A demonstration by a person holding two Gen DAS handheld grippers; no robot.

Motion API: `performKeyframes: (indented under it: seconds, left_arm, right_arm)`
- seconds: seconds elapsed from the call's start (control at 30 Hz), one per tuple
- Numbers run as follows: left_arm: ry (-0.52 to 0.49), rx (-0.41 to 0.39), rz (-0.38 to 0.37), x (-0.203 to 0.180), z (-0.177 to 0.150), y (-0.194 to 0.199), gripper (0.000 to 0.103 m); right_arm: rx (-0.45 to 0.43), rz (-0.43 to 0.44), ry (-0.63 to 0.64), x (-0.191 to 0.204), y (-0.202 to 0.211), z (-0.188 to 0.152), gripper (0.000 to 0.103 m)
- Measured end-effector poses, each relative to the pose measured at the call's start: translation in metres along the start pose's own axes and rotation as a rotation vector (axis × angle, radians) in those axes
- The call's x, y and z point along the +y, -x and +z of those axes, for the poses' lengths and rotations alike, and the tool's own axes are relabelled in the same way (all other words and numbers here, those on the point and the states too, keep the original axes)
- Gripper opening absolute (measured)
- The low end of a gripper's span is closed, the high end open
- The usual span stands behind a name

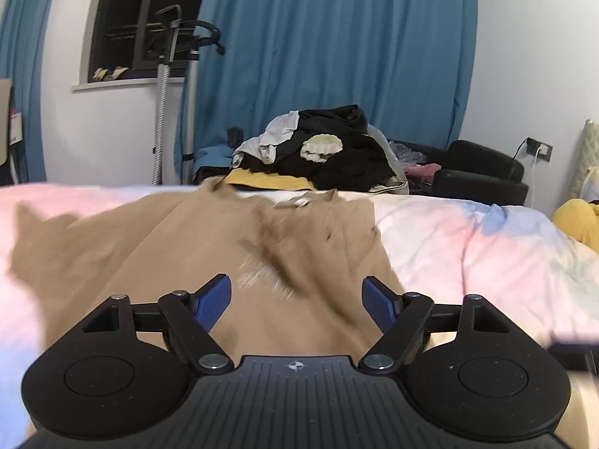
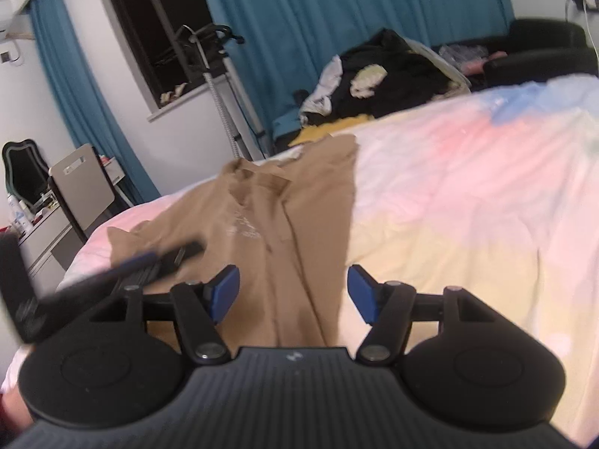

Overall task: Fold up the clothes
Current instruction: 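Grasp the T-shirt side with the left gripper and fold it toward the middle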

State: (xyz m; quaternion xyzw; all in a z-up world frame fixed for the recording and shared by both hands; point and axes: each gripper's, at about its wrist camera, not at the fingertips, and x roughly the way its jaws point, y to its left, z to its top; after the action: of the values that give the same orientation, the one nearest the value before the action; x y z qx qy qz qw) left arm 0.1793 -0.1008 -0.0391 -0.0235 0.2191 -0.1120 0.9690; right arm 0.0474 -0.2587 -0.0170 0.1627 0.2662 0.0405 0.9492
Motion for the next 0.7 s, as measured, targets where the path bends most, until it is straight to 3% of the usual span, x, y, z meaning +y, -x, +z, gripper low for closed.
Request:
performKeyframes:
  seconds: [0.23,0.27,0.3,0.37,0.4,0.53,0.6,0.7]
  left_arm:
    - [-0.043,0.091,0.094,-0.023,0.022,-0.095,0.072]
    - [-0.037,0.115,0.114,-0.024,0.023,-0.105,0.061]
    - [-0.024,0.133,0.124,-0.023,0.024,-0.112,0.041]
    - [0.031,0.131,0.122,-0.016,0.025,-0.113,0.015]
    - [0.065,0.118,0.123,-0.012,0.026,-0.110,0.007]
    - [0.211,0.076,0.164,0.016,0.029,-0.097,0.006]
    - [0.264,0.108,0.186,0.030,0.026,-0.099,0.006]
    - [0.259,0.188,0.220,0.040,0.015,-0.110,0.008]
  right_arm:
    - [-0.047,-0.017,-0.141,-0.038,-0.005,0.007,0.068]
    - [-0.045,-0.019,-0.153,-0.042,-0.007,0.006,0.068]
    - [-0.039,-0.019,-0.167,-0.046,-0.010,0.006,0.068]
    - [-0.026,-0.015,-0.200,-0.053,-0.015,0.005,0.069]
    - [-0.024,-0.011,-0.212,-0.055,-0.016,0.005,0.069]
    - [-0.024,0.002,-0.237,-0.061,-0.020,0.007,0.069]
    - [-0.023,0.010,-0.247,-0.062,-0.022,0.008,0.069]
    - [-0.022,0.011,-0.244,-0.063,-0.024,0.010,0.069]
